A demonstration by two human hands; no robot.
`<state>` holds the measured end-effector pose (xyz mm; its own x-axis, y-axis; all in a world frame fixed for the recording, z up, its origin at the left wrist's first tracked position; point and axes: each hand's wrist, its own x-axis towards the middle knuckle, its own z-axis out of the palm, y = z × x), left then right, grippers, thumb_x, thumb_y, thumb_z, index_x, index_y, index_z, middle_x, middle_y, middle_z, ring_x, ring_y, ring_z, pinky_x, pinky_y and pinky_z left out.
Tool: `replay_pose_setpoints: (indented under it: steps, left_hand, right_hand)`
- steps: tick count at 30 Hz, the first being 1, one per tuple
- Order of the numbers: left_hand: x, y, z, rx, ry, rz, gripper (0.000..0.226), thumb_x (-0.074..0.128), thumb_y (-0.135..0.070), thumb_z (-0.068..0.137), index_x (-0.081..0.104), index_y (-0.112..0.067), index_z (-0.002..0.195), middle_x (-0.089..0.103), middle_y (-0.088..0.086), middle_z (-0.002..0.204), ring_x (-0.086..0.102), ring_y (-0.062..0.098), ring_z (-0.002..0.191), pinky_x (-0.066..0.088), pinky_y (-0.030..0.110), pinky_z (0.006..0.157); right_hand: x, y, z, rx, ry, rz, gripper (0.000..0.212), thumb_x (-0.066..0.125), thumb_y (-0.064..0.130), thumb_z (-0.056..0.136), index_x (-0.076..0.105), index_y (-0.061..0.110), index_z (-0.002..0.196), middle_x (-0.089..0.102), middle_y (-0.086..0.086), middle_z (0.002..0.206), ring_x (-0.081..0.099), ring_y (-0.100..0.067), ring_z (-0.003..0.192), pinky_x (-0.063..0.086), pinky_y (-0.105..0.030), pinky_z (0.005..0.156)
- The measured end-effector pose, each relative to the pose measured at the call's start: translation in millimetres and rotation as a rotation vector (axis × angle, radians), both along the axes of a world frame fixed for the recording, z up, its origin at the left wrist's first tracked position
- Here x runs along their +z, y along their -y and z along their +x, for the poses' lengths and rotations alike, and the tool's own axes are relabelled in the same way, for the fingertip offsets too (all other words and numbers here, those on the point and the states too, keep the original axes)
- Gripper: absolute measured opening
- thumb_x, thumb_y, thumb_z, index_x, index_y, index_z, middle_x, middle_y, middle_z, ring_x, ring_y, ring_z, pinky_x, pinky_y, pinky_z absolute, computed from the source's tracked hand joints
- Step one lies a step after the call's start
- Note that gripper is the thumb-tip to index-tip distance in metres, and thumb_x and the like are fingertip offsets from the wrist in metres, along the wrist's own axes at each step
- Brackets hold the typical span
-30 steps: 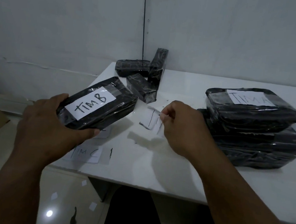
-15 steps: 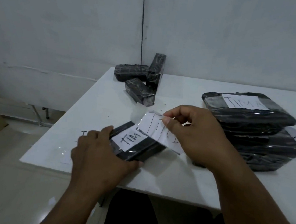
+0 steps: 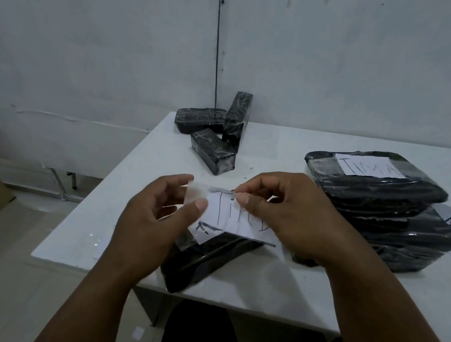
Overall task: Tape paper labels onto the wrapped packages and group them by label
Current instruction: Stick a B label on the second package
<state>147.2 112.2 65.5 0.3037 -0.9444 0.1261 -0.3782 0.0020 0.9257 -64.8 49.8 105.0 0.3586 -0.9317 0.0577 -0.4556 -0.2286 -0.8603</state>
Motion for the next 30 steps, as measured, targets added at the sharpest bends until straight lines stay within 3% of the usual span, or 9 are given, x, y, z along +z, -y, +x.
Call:
replay_pose_setpoints:
  steps: [3, 6, 10, 13, 16, 19, 23, 27, 30]
  left_hand:
    - [7.5, 2.8, -1.7, 0.092, -0.141, -0.096, 0.012, 0.076, -0.025, 0.087, 0.077, -0.025, 0.098, 0.079, -0.005, 0.087, 0.074, 0.008, 0.079, 0.062, 0.030, 0.078]
    - [5.2, 3.8, 1.7, 0.130, -0.195, -0.123, 0.006, 0.075, -0.014, 0.088, 0.078, -0.020, 0.088, 0.078, 0.001, 0.079, 0.073, 0.013, 0.070, 0.061, 0.027, 0.068]
    - [1.7, 6.2, 9.8, 0.191, -0.266, -0.164, 0.005, 0.073, -0.015, 0.090, 0.076, -0.017, 0.092, 0.077, 0.004, 0.079, 0.072, 0.016, 0.069, 0.058, 0.030, 0.069]
    - [1.4, 8.9, 18.4, 0.226, -0.292, -0.195, 0.005, 0.072, -0.014, 0.091, 0.076, -0.017, 0.093, 0.077, 0.006, 0.081, 0.072, 0.017, 0.070, 0.058, 0.034, 0.073]
    - [3.1, 12.0, 23.6, 0.237, -0.289, -0.205, 0.005, 0.073, -0.015, 0.090, 0.076, -0.017, 0.093, 0.077, 0.005, 0.080, 0.072, 0.015, 0.069, 0.056, 0.032, 0.071]
    - [4.0, 16.4, 25.2, 0.254, -0.271, -0.232, 0.006, 0.074, -0.016, 0.090, 0.077, -0.020, 0.092, 0.077, 0.003, 0.079, 0.073, 0.014, 0.069, 0.056, 0.031, 0.070]
    - [8.2, 24.9, 27.1, 0.271, -0.277, -0.274, 0.008, 0.073, -0.019, 0.091, 0.076, -0.021, 0.098, 0.078, 0.000, 0.083, 0.074, 0.015, 0.073, 0.059, 0.033, 0.073]
    - [20.7, 44.3, 32.8, 0.299, -0.372, -0.276, 0.037, 0.071, -0.030, 0.094, 0.062, -0.030, 0.130, 0.078, -0.004, 0.100, 0.077, 0.012, 0.089, 0.059, 0.032, 0.077]
    - [27.1, 68.1, 42.3, 0.304, -0.326, -0.214, 0.039, 0.069, -0.036, 0.095, 0.060, -0.032, 0.132, 0.074, -0.007, 0.108, 0.075, 0.010, 0.092, 0.060, 0.032, 0.078]
  right_hand:
    - [-0.5, 0.3, 1.6, 0.028, -0.003, 0.007, 0.006, 0.075, 0.038, 0.091, 0.080, 0.035, 0.092, 0.075, 0.018, 0.086, 0.063, 0.007, 0.070, 0.046, -0.009, 0.064]
    - [-2.4, 1.9, 3.0, 0.026, 0.017, 0.015, 0.008, 0.075, 0.039, 0.090, 0.080, 0.034, 0.091, 0.076, 0.015, 0.086, 0.063, 0.007, 0.071, 0.048, -0.016, 0.069]
    - [-3.8, 4.9, -1.1, 0.006, 0.099, 0.070, 0.009, 0.077, 0.035, 0.088, 0.080, 0.028, 0.093, 0.078, 0.010, 0.088, 0.070, -0.002, 0.077, 0.056, -0.022, 0.073]
    - [-5.1, 7.4, -4.4, -0.017, 0.165, 0.101, 0.009, 0.079, 0.025, 0.088, 0.078, 0.022, 0.097, 0.076, -0.002, 0.083, 0.062, -0.007, 0.060, 0.051, -0.024, 0.062]
    - [-6.5, 9.5, -0.8, -0.070, 0.264, 0.112, 0.009, 0.080, 0.019, 0.087, 0.077, 0.017, 0.095, 0.075, -0.011, 0.082, 0.060, -0.013, 0.060, 0.054, -0.029, 0.062]
    - [-9.7, 12.6, 5.7, -0.125, 0.310, 0.082, 0.006, 0.081, 0.021, 0.086, 0.079, 0.019, 0.091, 0.074, -0.001, 0.072, 0.062, -0.006, 0.057, 0.053, -0.023, 0.059]
    - [-13.2, 19.0, 15.6, -0.193, 0.330, 0.040, 0.006, 0.083, 0.031, 0.083, 0.079, 0.027, 0.085, 0.074, 0.006, 0.074, 0.063, -0.004, 0.061, 0.055, -0.027, 0.065]
    - [-11.6, 38.3, 30.7, -0.366, 0.387, -0.070, 0.011, 0.080, 0.034, 0.086, 0.074, 0.026, 0.081, 0.074, 0.006, 0.078, 0.069, -0.011, 0.072, 0.062, -0.041, 0.076]
    - [-9.0, 57.4, 41.2, -0.502, 0.498, -0.103, 0.015, 0.078, 0.038, 0.087, 0.072, 0.024, 0.083, 0.074, 0.006, 0.083, 0.072, -0.017, 0.082, 0.062, -0.050, 0.080]
